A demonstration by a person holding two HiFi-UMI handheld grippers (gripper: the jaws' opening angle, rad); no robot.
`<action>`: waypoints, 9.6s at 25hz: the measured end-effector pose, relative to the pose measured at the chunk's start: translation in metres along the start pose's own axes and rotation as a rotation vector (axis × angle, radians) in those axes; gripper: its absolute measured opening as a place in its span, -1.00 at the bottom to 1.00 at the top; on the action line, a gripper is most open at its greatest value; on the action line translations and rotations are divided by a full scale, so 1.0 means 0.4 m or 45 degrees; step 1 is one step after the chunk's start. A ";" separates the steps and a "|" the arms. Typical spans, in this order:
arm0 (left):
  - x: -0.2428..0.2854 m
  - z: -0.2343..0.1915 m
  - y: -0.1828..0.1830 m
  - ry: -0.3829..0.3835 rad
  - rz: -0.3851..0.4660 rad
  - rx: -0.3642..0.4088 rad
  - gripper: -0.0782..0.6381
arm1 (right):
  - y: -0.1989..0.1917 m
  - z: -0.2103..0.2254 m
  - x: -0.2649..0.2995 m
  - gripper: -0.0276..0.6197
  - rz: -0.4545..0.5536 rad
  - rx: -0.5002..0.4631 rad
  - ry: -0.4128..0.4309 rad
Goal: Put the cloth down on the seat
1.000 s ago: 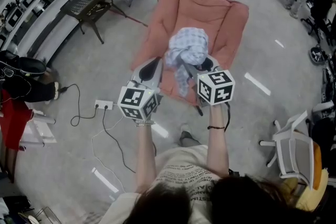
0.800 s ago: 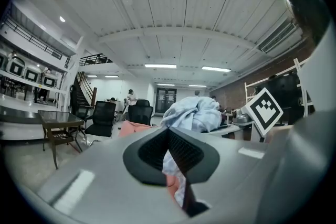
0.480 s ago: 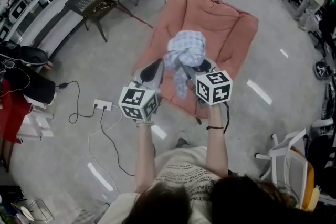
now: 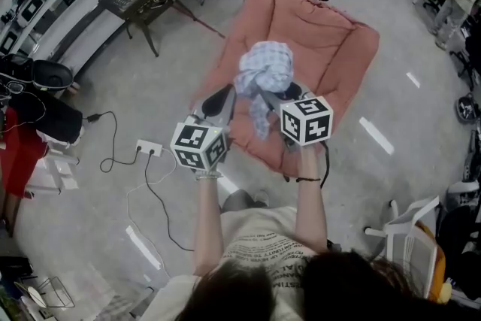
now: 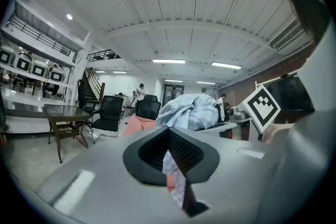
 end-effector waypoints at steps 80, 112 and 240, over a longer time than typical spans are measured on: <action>0.691 -0.338 -0.742 -0.352 -0.532 -0.512 -0.79 | -0.329 0.641 0.810 -0.30 -0.593 0.262 -0.201; 0.746 -0.307 -0.940 -0.407 -0.739 -0.627 -0.79 | -0.527 0.800 0.936 -0.27 -0.862 0.433 -0.366; 0.449 -0.151 -0.193 -0.583 -0.072 -0.225 -0.79 | 0.082 0.197 0.354 -0.91 -0.002 0.163 0.175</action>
Point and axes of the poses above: the fingertips, and each gripper's own axes: x forward along the fingers, z to its right, y out of its top, the point moved 2 cm from there along -x, backward along the fingers, and after that the axes turned 13 degrees about x, right-handed, at the moved point
